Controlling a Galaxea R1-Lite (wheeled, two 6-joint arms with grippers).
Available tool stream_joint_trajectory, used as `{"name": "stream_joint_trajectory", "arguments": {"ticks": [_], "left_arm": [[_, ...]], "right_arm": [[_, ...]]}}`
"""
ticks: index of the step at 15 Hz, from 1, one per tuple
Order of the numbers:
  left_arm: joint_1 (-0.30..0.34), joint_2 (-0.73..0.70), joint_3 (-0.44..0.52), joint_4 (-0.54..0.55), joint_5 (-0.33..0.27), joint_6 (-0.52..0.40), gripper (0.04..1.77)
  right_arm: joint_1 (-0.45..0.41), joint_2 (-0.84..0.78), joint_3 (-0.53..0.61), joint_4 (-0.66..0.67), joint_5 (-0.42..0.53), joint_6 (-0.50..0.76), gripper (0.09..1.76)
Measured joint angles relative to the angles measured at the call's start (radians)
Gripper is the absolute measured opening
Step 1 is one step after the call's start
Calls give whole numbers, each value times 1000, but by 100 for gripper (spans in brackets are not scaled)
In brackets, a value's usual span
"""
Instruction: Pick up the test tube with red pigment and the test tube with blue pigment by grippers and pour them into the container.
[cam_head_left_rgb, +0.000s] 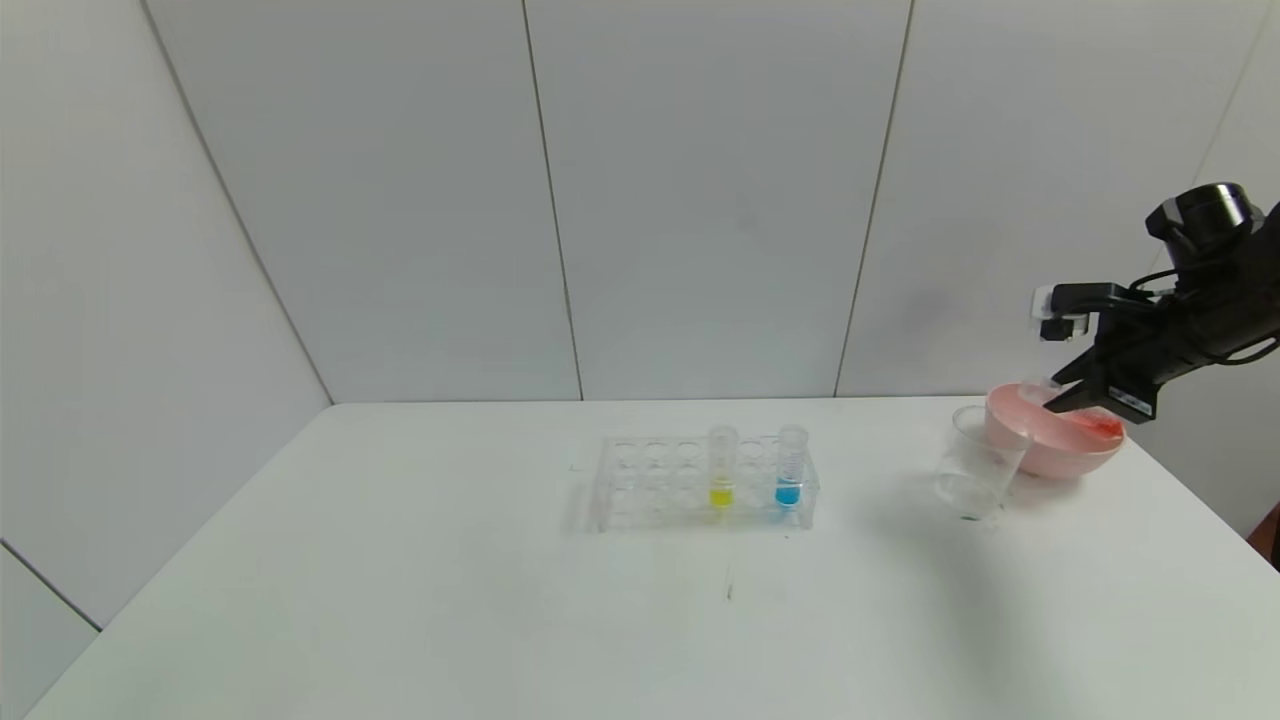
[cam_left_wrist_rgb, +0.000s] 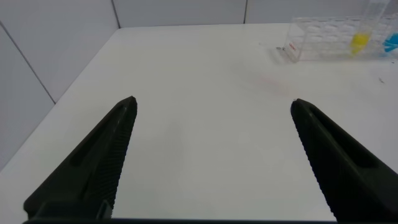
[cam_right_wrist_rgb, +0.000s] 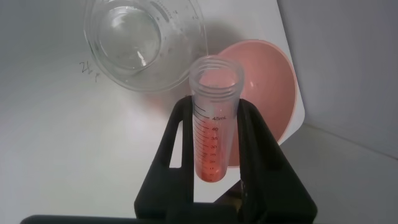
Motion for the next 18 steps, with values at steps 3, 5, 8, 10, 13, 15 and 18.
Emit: {"name": "stream_joint_trajectory", "arguments": {"ticks": [3,5,8,10,13,15,18], "left_arm": [[0,0,0,0,0,0,176],[0,0,0,0,0,0,176],[0,0,0,0,0,0,176],[0,0,0,0,0,0,176],[0,0,0,0,0,0,176],[0,0,0,0,0,0,176],[0,0,0,0,0,0,176]], "right_arm": [[28,-9,0,6,-65,-30,48],[44,-17,0,9,-106,-48,48],[63,-25,0,20,-181,-70,48],[77,-27,0,20,-229,-73,48],[102,-26,0,19,-277,-73,48],[119,-22,0,17,-306,-73,48],[139,-19,0,30,-370,-90,48]]}}
